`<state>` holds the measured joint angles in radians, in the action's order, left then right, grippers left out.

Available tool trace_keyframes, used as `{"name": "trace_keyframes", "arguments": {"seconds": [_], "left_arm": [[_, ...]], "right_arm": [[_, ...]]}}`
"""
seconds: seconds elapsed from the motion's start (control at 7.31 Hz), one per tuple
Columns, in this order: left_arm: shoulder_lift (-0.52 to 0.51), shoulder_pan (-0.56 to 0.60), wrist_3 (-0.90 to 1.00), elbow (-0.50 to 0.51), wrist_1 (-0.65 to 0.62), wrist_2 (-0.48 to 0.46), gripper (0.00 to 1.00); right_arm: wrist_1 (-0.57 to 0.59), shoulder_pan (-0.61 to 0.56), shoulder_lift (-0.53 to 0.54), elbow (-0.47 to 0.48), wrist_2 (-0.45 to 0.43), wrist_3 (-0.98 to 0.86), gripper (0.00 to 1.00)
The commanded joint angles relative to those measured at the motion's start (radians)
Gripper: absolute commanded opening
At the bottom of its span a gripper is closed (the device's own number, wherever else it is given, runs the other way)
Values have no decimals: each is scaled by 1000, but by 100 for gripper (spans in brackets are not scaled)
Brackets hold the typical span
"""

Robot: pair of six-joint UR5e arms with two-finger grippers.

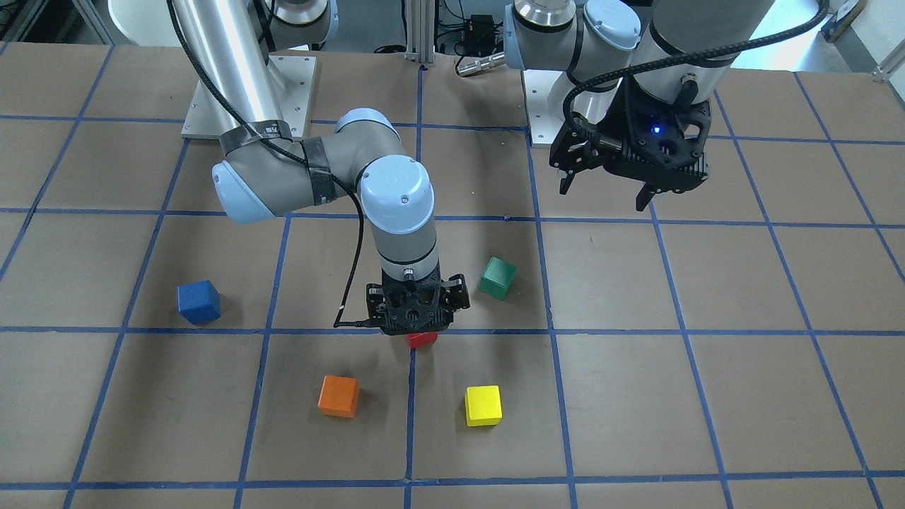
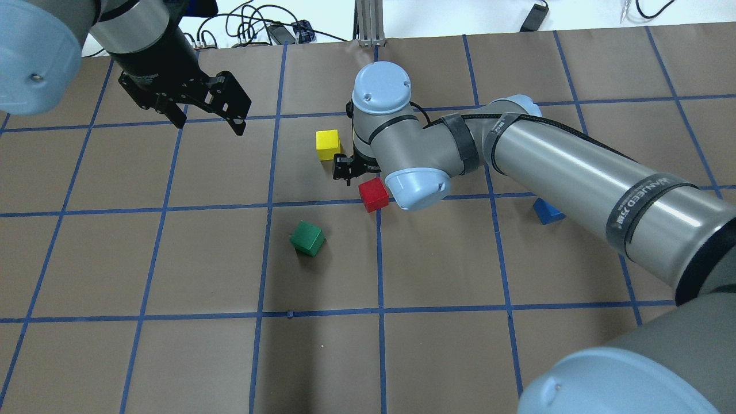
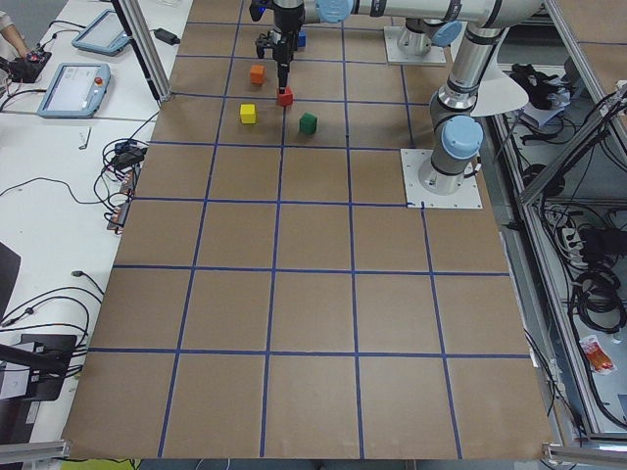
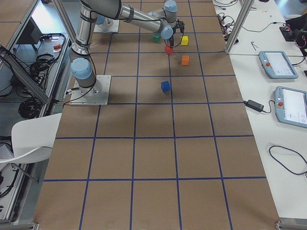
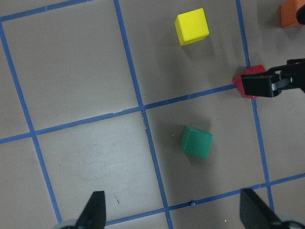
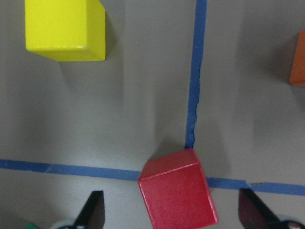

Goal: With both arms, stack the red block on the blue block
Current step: 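Lower the right gripper and grasp the red cube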

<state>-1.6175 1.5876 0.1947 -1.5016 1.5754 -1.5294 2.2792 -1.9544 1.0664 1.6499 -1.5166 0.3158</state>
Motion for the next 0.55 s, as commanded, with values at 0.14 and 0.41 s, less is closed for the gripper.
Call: {"name": "trace_keyframes", "arguments": {"seconds": [0.14, 0.41], "left_arm": [[-4, 0, 0, -2, 3, 0, 100], [-4, 0, 0, -2, 5, 0, 100]], "right_arm": [[-4, -3, -23, 16, -4, 0, 100], [8, -3, -25, 27, -4, 0, 100]]}}
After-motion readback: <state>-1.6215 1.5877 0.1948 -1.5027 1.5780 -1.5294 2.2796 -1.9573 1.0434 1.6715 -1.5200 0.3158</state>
